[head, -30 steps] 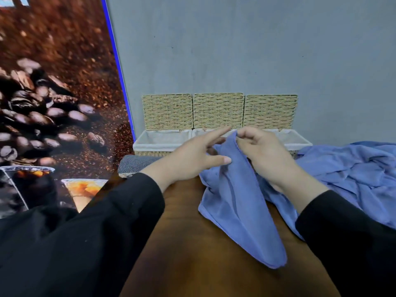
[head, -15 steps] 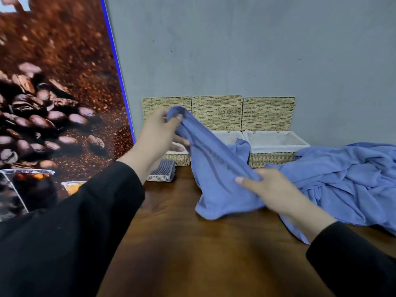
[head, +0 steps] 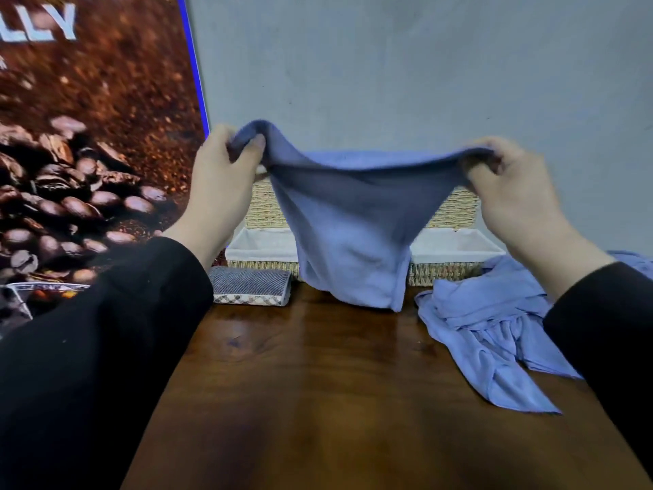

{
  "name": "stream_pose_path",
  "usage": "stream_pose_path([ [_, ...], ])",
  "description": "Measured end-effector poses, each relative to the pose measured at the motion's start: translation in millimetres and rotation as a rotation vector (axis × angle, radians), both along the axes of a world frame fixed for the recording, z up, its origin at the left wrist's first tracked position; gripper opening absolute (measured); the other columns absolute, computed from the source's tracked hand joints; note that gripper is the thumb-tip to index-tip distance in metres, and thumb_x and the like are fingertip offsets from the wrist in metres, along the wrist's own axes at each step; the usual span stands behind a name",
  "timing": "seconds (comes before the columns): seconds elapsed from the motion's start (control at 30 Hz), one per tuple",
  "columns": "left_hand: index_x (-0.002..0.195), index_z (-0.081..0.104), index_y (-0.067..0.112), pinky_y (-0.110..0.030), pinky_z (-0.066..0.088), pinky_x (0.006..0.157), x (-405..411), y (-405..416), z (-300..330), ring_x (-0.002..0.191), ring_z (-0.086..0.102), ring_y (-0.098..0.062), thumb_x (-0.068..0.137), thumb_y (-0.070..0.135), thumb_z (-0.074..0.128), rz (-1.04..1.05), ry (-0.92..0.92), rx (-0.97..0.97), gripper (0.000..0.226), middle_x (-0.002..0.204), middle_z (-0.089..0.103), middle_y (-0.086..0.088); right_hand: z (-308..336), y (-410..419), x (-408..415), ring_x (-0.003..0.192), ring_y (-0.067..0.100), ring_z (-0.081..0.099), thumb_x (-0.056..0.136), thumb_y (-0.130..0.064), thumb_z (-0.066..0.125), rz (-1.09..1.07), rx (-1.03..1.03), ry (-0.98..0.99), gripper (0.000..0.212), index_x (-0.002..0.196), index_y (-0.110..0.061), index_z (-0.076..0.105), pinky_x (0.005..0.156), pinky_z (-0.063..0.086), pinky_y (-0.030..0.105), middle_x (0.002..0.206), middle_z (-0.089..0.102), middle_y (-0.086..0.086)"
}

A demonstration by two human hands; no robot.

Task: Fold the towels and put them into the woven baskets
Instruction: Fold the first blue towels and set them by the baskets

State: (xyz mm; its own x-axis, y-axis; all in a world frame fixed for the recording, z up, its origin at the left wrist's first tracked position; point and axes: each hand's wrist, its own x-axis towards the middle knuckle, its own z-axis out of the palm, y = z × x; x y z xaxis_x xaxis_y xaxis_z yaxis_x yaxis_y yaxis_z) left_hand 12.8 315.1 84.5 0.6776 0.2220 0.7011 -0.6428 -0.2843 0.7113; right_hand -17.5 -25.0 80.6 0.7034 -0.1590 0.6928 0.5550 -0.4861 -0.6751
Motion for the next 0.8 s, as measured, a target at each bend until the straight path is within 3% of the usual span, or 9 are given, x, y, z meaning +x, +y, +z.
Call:
stream_pose_path([
  [0.07, 0.093, 0.058, 0.010, -0.043, 0.059, 0.062, -7, 1, -16, 0.071, 0.068, -0.027, 0.098, 0.025, 0.060, -0.002, 0.097, 0.155, 0.016, 0.079, 0.061, -0.008, -22, -3, -6, 0.079, 0.017, 0.064, 0.097, -0.021, 0.053, 0.005, -0.002, 0.102, 0.021, 0.093, -0.032, 0.070, 0.083, 0.059, 0.049, 0.088, 0.071, 0.001],
  [0.13, 0.095, 0.065, 0.016, -0.033, 0.047, 0.050, -13, 6, -39, 0.054, 0.060, -0.021, 0.100, 0.023, 0.060, -0.047, 0.244, 0.344, 0.010, 0.066, 0.062, -0.007, -45, -9, -12, 0.071, 0.031, 0.068, 0.100, -0.021, 0.053, -0.041, -0.096, 0.242, 0.017, 0.098, -0.019, 0.069, 0.074, 0.056, 0.048, 0.092, 0.071, 0.013],
  [0.27, 0.088, 0.074, 0.022, -0.024, 0.031, 0.043, -8, 30, -93, 0.046, 0.044, -0.021, 0.097, 0.028, 0.066, -0.277, 0.655, 0.513, 0.013, 0.055, 0.053, -0.014, -96, -20, -23, 0.078, 0.034, 0.063, 0.106, -0.035, 0.050, 0.203, 0.056, 0.672, 0.034, 0.107, -0.006, 0.068, 0.055, 0.055, 0.034, 0.100, 0.073, 0.015],
  [0.4, 0.113, 0.071, 0.014, -0.021, 0.033, 0.038, -4, 32, -120, 0.044, 0.050, -0.018, 0.101, 0.034, 0.061, -0.411, 0.999, 0.579, 0.025, 0.094, 0.077, -0.007, -131, -24, -18, 0.115, 0.037, 0.067, 0.101, -0.037, 0.058, 0.344, 0.373, 0.958, 0.046, 0.122, 0.004, 0.062, 0.077, 0.063, 0.045, 0.126, 0.067, 0.022],
  [0.47, 0.118, 0.067, 0.014, -0.021, 0.040, 0.038, 4, 21, -124, 0.051, 0.063, -0.022, 0.105, 0.031, 0.054, -0.358, 1.068, 0.472, 0.026, 0.104, 0.078, -0.004, -130, -20, -8, 0.111, 0.029, 0.070, 0.103, -0.032, 0.055, 0.328, 0.425, 0.969, 0.038, 0.120, 0.000, 0.065, 0.082, 0.062, 0.047, 0.123, 0.071, 0.015],
  [0.53, 0.117, 0.068, 0.016, -0.032, 0.060, 0.056, 18, 8, -119, 0.074, 0.074, -0.034, 0.102, 0.031, 0.058, -0.266, 0.999, 0.217, 0.023, 0.101, 0.077, -0.011, -119, -12, 10, 0.100, 0.023, 0.072, 0.106, -0.032, 0.051, 0.165, 0.296, 0.794, 0.033, 0.111, -0.003, 0.067, 0.084, 0.062, 0.047, 0.113, 0.072, 0.017],
  [0.6, 0.104, 0.072, 0.019, -0.046, 0.061, 0.085, 34, -6, -96, 0.092, 0.074, -0.033, 0.097, 0.030, 0.064, -0.133, 0.663, 0.017, 0.016, 0.097, 0.076, -0.010, -89, -8, 27, 0.085, 0.025, 0.064, 0.108, -0.034, 0.044, -0.067, 0.047, 0.412, 0.038, 0.092, -0.005, 0.062, 0.084, 0.058, 0.044, 0.089, 0.064, 0.016],
  [0.7, 0.089, 0.064, 0.013, -0.043, 0.058, 0.091, 35, -18, -37, 0.088, 0.067, -0.016, 0.103, 0.023, 0.053, -0.069, 0.132, -0.153, 0.020, 0.087, 0.067, -0.001, -29, -1, 29, 0.084, 0.021, 0.055, 0.106, -0.044, 0.041, -0.107, 0.062, -0.136, 0.036, 0.086, -0.021, 0.061, 0.083, 0.051, 0.054, 0.084, 0.059, 0.007],
  [0.8, 0.089, 0.060, 0.003, -0.055, 0.054, 0.093, 23, -9, -27, 0.086, 0.059, -0.015, 0.099, 0.035, 0.053, 0.053, -0.008, -0.076, 0.034, 0.085, 0.059, -0.007, -23, -8, 24, 0.090, 0.020, 0.052, 0.103, -0.057, 0.044, 0.010, 0.112, -0.238, 0.038, 0.088, -0.026, 0.062, 0.088, 0.047, 0.063, 0.088, 0.057, 0.003],
])
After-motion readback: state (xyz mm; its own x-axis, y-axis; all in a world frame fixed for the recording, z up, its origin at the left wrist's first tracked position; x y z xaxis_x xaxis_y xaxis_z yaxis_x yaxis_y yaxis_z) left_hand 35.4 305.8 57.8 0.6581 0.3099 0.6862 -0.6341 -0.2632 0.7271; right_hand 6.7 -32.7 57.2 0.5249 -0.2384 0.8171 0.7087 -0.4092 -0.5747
